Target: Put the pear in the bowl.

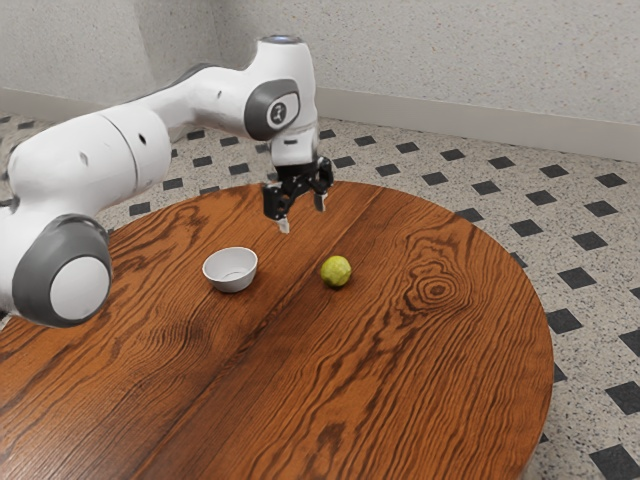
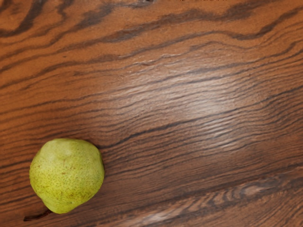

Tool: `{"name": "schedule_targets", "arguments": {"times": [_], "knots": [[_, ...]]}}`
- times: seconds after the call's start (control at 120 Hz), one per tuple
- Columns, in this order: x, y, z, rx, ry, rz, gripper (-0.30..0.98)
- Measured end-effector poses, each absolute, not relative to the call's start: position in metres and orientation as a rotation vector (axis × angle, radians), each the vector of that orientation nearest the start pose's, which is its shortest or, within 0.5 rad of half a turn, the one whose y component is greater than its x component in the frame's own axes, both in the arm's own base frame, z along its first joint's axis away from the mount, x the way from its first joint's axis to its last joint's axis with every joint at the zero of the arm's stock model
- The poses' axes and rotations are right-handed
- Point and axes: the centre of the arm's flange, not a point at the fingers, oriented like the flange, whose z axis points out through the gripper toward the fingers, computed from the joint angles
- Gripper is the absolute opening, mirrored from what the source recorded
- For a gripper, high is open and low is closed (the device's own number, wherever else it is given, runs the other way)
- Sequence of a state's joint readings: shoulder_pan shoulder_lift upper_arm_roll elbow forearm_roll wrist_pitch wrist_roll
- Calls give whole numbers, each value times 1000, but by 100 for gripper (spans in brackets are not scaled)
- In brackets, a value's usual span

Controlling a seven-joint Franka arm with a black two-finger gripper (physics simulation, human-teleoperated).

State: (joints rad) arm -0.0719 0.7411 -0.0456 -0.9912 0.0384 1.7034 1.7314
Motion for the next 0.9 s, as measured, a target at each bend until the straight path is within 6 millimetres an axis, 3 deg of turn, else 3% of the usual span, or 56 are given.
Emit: {"name": "schedule_targets", "arguments": {"times": [0.125, 0.3, 0.517, 0.675, 0.9], "knots": [[763, -80, 374, -1800, 2626, -33, 68], [776, -76, 328, -1675, 2678, -79, 69], [802, -71, 301, -1529, 2652, -176, 69], [805, -75, 281, -1519, 2675, -280, 69], [804, -69, 274, -1485, 2704, -285, 69]]}}
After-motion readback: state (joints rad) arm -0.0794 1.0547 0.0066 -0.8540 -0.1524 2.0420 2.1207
